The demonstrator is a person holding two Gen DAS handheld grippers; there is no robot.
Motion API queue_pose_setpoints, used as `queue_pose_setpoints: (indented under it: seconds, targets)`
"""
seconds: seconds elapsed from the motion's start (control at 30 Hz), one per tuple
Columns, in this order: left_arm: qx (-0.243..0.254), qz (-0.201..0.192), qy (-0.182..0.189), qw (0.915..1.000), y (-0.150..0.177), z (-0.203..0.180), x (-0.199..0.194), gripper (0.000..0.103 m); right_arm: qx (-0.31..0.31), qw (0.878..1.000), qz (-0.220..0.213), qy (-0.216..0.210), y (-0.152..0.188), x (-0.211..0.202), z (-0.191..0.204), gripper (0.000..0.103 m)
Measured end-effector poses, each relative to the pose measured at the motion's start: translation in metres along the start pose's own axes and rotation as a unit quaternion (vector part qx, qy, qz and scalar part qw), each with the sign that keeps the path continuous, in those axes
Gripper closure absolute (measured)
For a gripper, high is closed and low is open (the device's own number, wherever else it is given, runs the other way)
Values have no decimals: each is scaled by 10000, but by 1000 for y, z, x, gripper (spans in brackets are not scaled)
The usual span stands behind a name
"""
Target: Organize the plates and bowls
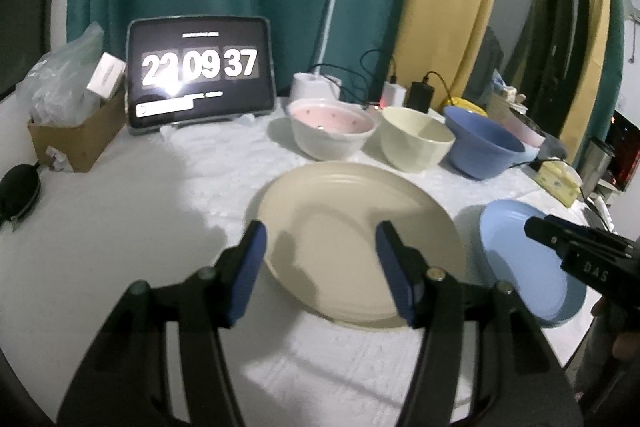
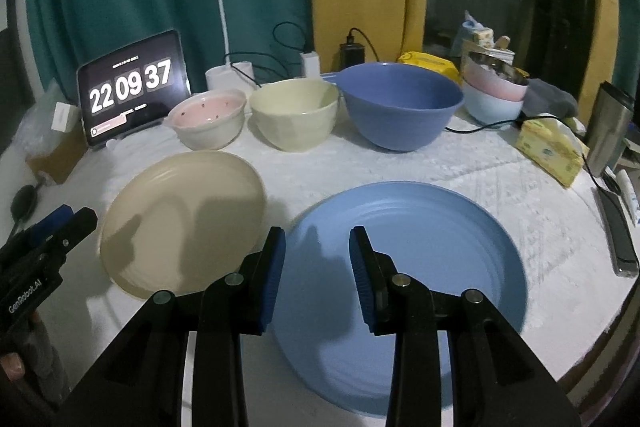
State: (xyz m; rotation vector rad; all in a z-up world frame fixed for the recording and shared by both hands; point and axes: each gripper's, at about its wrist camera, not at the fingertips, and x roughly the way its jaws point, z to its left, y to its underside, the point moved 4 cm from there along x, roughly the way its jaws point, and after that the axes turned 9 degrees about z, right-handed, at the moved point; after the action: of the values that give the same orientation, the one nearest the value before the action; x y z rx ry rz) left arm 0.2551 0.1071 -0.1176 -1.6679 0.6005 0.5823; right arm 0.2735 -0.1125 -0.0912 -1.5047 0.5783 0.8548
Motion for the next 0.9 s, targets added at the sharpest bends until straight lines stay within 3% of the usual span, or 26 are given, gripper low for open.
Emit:
queue_pose_setpoints:
  seconds: [0.63, 0.9]
  targets:
    - [-256, 536, -264, 9979, -17, 32, 46, 44, -242, 9980, 363, -461, -33, 53, 35, 67]
    - [-255, 864, -275, 9956, -16, 35, 71, 44, -179, 9959, 707, -537, -44, 83, 41, 67]
